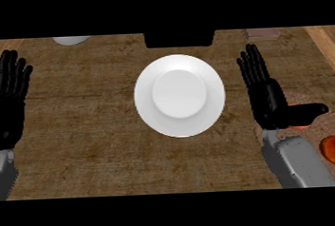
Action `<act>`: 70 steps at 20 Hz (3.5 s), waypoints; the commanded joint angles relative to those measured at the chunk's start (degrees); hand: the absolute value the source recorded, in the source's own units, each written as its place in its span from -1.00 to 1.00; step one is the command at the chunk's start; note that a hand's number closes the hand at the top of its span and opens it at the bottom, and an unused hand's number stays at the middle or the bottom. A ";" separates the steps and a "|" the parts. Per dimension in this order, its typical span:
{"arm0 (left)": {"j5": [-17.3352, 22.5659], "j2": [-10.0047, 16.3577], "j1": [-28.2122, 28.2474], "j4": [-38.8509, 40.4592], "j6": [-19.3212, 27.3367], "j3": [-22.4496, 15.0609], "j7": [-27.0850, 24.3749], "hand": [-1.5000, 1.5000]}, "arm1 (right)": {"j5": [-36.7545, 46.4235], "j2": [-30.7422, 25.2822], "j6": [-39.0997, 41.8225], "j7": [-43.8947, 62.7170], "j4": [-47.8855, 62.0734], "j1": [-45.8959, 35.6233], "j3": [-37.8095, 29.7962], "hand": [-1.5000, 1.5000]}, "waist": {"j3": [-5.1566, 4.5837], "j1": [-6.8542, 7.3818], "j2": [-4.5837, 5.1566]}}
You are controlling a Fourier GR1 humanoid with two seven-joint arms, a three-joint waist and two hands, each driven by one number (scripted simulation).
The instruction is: Pick the tomato from the placemat and place it in the plate
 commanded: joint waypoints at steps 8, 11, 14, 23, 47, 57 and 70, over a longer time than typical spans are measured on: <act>0.74 -0.59 6.80 5.88 -2.37 -3.72 5.46 0.00 | 11.97 -33.65 22.00 -12.80 -4.98 0.14 -8.80 1.00 | 0.15 -4.54 1.80; 0.84 -2.57 6.90 7.09 -3.17 -5.99 6.45 0.00 | -6.99 -26.05 32.53 -28.61 8.35 10.54 -18.82 -1.00 | 1.72 -3.03 3.75; 1.39 -2.05 7.09 7.73 -4.88 -5.71 6.20 0.00 | -2.78 -32.65 44.00 -39.66 14.50 15.24 -19.40 -1.00 | 1.54 -1.69 3.49; -0.20 -4.50 4.49 9.47 -5.33 -8.12 6.90 0.00 | 16.06 -42.93 39.17 -61.58 24.38 20.17 -16.95 -1.00 | 1.39 -0.05 2.95; -4.78 -8.48 2.80 13.99 -7.86 -5.03 6.56 0.00 | 43.57 -42.74 16.98 -56.87 38.16 8.27 -4.67 -1.00 | 0.98 0.77 2.57; -8.06 -11.28 2.15 16.59 -9.99 -2.01 5.77 0.00 | 50.52 -39.07 15.87 -53.89 40.61 4.68 -4.17 -1.00 | 0.95 0.40 2.53; -11.60 -13.15 1.03 15.71 -12.87 2.21 9.21 0.00 | 59.91 -34.75 13.83 -49.00 38.86 3.92 -4.52 -1.00 | 0.94 0.28 2.49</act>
